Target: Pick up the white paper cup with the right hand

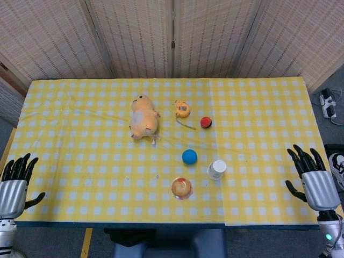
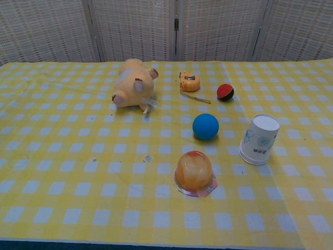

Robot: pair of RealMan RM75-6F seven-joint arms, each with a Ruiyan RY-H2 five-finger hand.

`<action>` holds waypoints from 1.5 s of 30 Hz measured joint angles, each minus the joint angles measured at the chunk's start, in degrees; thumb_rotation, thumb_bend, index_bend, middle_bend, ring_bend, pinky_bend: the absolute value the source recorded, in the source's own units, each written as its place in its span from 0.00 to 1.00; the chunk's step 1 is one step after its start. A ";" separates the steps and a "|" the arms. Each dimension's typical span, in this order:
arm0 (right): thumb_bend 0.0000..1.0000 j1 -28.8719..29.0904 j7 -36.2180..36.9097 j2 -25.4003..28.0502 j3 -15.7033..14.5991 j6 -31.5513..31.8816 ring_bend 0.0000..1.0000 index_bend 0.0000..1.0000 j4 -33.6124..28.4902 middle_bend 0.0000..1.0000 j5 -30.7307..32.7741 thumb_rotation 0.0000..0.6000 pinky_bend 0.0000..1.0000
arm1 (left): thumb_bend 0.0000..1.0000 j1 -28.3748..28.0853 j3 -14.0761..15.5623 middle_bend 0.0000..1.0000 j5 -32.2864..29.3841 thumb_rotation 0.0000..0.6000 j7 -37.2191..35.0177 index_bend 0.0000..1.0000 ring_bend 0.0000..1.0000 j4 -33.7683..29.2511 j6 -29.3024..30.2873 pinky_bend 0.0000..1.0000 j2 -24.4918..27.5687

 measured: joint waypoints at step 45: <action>0.34 24.74 -9.86 -0.67 3.38 -37.54 0.14 0.21 -10.72 0.10 15.78 1.00 0.03 | 0.21 0.82 1.59 0.04 0.27 1.00 -1.39 0.12 0.02 -0.50 -0.96 0.00 0.63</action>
